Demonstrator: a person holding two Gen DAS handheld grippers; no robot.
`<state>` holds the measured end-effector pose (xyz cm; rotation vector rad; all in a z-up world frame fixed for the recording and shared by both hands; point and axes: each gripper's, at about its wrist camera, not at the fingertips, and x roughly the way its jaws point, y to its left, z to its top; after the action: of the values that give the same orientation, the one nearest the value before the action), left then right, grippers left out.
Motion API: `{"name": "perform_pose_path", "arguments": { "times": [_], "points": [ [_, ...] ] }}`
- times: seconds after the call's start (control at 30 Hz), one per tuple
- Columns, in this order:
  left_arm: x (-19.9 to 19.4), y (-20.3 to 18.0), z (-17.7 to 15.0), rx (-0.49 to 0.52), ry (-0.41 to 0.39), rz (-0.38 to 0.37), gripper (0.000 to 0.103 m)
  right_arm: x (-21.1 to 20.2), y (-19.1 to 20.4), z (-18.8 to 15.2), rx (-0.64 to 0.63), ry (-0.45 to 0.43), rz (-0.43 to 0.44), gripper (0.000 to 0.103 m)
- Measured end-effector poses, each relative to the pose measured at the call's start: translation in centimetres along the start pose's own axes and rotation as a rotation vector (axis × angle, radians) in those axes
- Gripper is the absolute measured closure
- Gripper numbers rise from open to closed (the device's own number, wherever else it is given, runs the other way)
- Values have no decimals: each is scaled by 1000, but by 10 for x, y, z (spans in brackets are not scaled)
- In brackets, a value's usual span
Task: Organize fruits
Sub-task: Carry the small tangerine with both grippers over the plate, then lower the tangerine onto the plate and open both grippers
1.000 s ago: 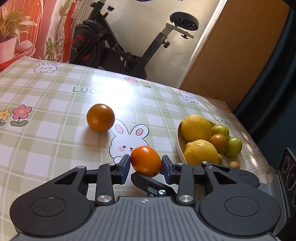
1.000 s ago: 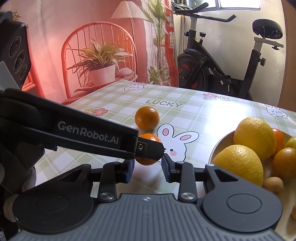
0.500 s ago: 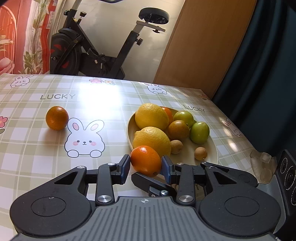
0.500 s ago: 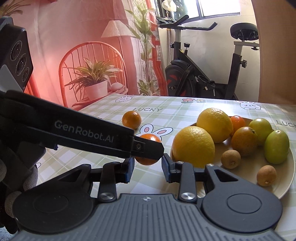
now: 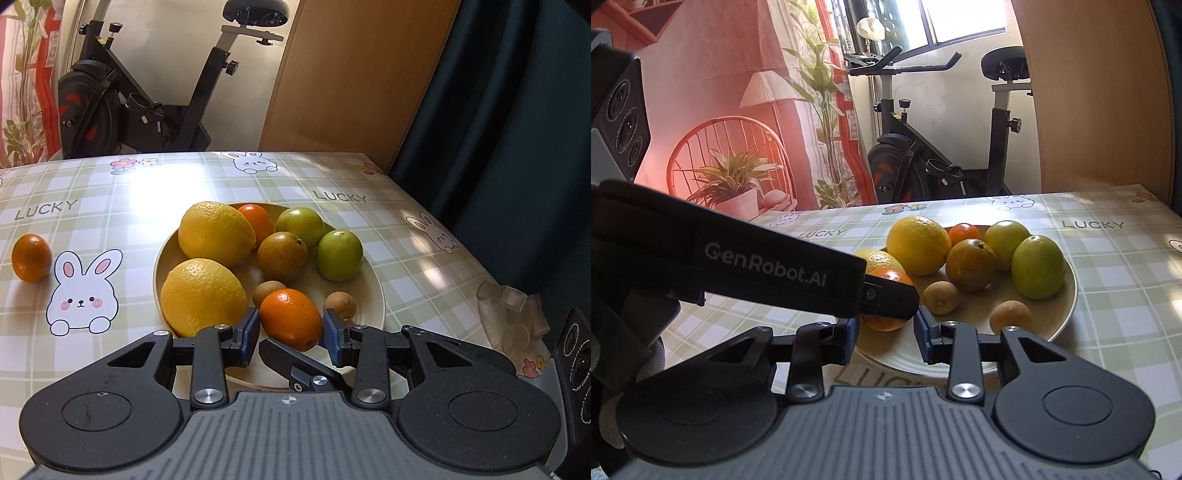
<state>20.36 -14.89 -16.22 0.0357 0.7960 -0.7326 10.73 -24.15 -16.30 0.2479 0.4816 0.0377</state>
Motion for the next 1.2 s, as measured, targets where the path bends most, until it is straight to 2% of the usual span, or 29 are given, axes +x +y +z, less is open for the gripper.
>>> {"name": "perform_pose_path", "arguments": {
  "times": [0.23,0.37,0.67,0.93,1.2],
  "points": [
    [24,-12,13,31,31,-29,63,2,-22,6,67,0,-82,68],
    [34,-10,18,16,43,-38,63,8,-31,10,87,12,-115,68],
    [47,-12,21,13,57,-31,63,18,-39,15,116,36,-139,68],
    [46,-14,21,9,55,-19,64,25,-35,16,98,57,-173,66],
    [20,-17,18,5,1,-7,62,25,-30,14,72,51,-200,64]
  ]
}}
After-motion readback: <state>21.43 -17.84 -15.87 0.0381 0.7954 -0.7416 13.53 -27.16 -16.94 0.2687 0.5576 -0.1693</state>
